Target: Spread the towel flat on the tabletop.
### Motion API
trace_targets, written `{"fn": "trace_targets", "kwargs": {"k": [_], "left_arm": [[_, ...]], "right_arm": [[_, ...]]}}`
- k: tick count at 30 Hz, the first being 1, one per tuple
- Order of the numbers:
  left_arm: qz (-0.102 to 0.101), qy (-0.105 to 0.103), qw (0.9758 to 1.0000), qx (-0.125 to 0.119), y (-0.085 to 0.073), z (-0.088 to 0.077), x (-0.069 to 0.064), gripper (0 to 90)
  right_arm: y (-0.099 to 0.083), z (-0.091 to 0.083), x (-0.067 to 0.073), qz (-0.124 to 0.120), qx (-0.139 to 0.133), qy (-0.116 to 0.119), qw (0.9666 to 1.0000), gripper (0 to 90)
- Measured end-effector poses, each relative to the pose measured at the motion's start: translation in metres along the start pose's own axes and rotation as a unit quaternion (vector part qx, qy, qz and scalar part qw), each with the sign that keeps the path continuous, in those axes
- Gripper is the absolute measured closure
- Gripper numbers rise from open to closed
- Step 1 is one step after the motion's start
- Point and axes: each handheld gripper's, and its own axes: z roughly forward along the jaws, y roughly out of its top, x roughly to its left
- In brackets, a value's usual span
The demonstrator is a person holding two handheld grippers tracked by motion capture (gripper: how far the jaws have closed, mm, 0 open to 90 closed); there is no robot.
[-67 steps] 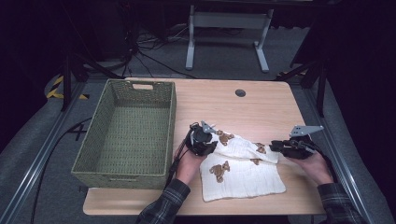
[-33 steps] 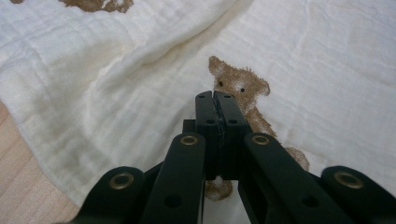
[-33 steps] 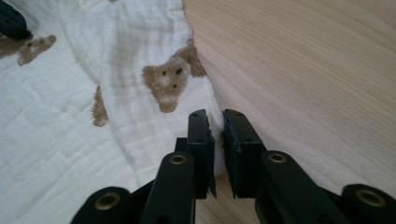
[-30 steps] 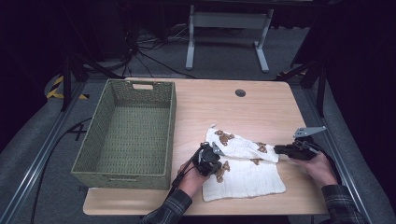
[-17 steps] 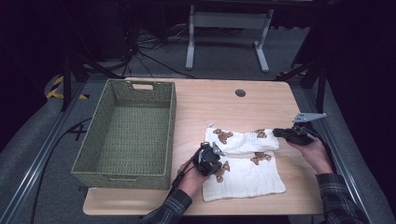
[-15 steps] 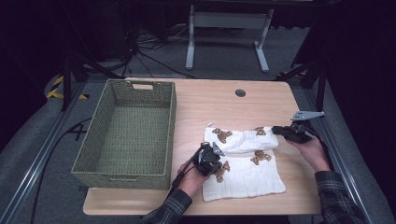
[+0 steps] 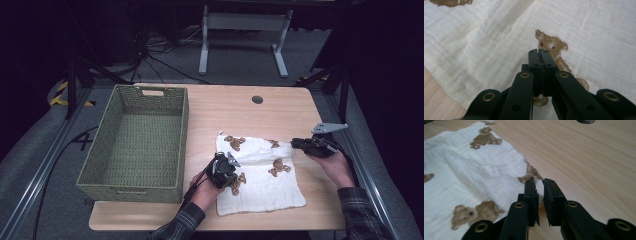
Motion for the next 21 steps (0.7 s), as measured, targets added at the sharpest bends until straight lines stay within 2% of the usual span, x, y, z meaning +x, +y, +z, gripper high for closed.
{"fn": "trace_targets", "kwargs": {"k": [1, 3, 6, 9, 12, 14, 17, 21], "left_arm": [[-0.006, 0.006, 0.9999, -0.011, -0.001, -0.002, 0.001, 89.1], [-0.009, 0.009, 0.9999, -0.011, -0.001, -0.005, 0.002, 89.1], [-0.019, 0.031, 0.9993, -0.012, -0.003, -0.011, 0.005, 89.1], [-0.025, 0.042, 0.9987, -0.011, -0.007, -0.012, 0.007, 89.1], [-0.031, 0.046, 0.9984, 0.003, -0.009, -0.009, 0.010, 89.1], [-0.032, 0.041, 0.9987, 0.002, -0.009, -0.009, 0.012, 89.3], [-0.029, 0.042, 0.9987, -0.003, -0.010, -0.008, 0.012, 89.3], [-0.027, 0.029, 0.9992, -0.004, -0.008, -0.007, 0.012, 89.2]], "right_arm": [[-0.004, -0.002, 0.005, -0.001, 0.003, 0.010, 0.9999, 85.4], [-0.005, -0.003, 0.006, -0.003, 0.007, 0.011, 0.9999, 86.3], [-0.016, -0.003, 0.015, -0.007, 0.023, 0.026, 0.9994, 88.0], [-0.026, 0.001, 0.022, -0.012, 0.045, 0.041, 0.9981, 88.6], [-0.032, 0.004, 0.027, -0.016, 0.065, 0.048, 0.9967, 88.7], [-0.037, 0.007, 0.030, -0.019, 0.080, 0.053, 0.9952, 88.8], [-0.040, 0.005, 0.031, -0.015, 0.082, 0.058, 0.9948, 88.9], [-0.049, -0.005, 0.034, -0.008, 0.084, 0.060, 0.9947, 89.0]]}}
